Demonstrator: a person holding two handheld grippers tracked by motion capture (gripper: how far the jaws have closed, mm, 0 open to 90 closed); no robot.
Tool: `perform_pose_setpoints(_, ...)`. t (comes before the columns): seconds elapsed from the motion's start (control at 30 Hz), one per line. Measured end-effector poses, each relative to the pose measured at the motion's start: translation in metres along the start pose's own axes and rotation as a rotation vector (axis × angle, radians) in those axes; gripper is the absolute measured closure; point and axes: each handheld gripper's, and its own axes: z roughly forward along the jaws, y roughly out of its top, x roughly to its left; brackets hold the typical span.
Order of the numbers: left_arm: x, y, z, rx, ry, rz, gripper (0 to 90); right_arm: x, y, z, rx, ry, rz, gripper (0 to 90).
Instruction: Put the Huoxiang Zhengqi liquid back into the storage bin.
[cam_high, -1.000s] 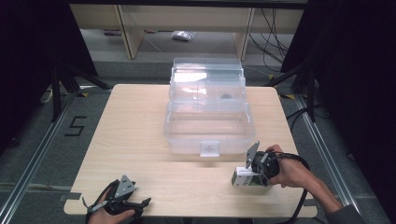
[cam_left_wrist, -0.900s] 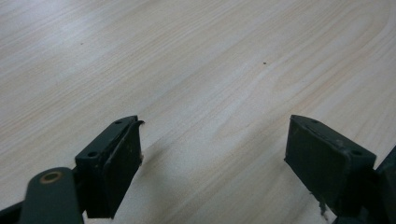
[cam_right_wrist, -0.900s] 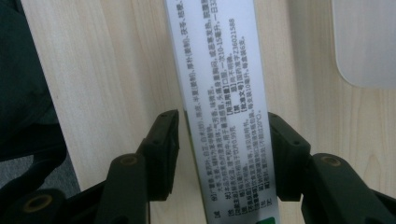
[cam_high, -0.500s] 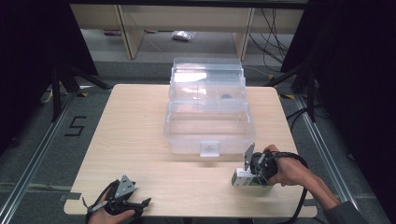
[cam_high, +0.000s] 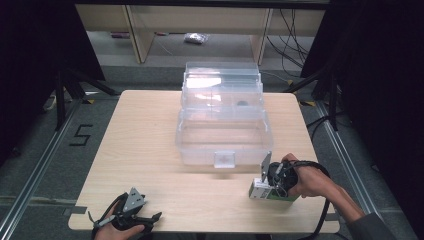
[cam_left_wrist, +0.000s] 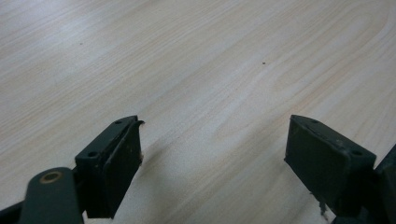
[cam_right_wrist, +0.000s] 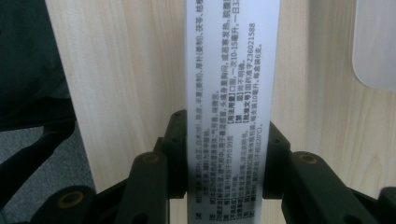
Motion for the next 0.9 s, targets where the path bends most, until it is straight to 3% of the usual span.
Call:
perform_pose_setpoints(0.1,0.0,0.0,-0.001,-0.001,-0.001,-0.002,18.0,-0.001,0.0,-0.006,-0.013,-0.008,-0.017,64.0)
perform_pose_setpoints(0.13,0.0,0.0,0.0,-0.002,-0.001,-0.003,18.0,-0.002,0.001,-0.008,-0.026,-0.007,-0.054,64.0)
perform_pose_setpoints(0.23,0.0,0.0,0.0,-0.003,0.0,-0.004,18.0,0.001,0.002,-0.016,-0.019,-0.008,-0.007,64.0)
perform_pose_setpoints(0.33,-0.001,0.0,0.0,-0.007,-0.008,-0.005,18.0,0.0,0.005,-0.022,-0.026,-0.007,-0.049,64.0)
perform_pose_setpoints(0.43,0.001,0.0,0.0,0.001,-0.001,0.008,18.0,0.002,0.007,-0.028,-0.028,-0.018,-0.016,64.0)
perform_pose_setpoints(0.47,0.0,0.0,0.0,0.003,-0.001,0.002,18.0,0.001,0.008,-0.029,-0.036,-0.012,-0.039,63.9)
perform_pose_setpoints(0.53,0.001,0.0,-0.002,0.016,-0.01,0.015,18.0,0.002,0.01,-0.033,-0.028,-0.011,-0.027,64.0)
perform_pose_setpoints(0.57,0.0,0.0,0.0,0.002,0.0,0.005,18.0,-0.001,0.012,-0.034,-0.045,-0.015,-0.076,64.0)
perform_pose_setpoints(0.6,0.0,0.0,0.0,-0.004,-0.001,-0.004,18.0,0.001,0.012,-0.037,-0.038,-0.013,-0.033,64.0)
perform_pose_setpoints(0.7,0.0,0.0,-0.001,0.008,0.001,0.007,18.0,-0.001,0.016,-0.044,-0.061,-0.009,-0.056,64.0)
perform_pose_setpoints(0.77,-0.001,0.0,0.001,-0.006,-0.011,-0.009,18.0,-0.002,0.018,-0.048,-0.074,0.002,-0.072,64.0)
perform_pose_setpoints(0.9,-0.001,0.001,0.001,-0.002,0.003,0.002,17.9,-0.005,0.025,-0.057,-0.068,0.001,-0.076,64.0)
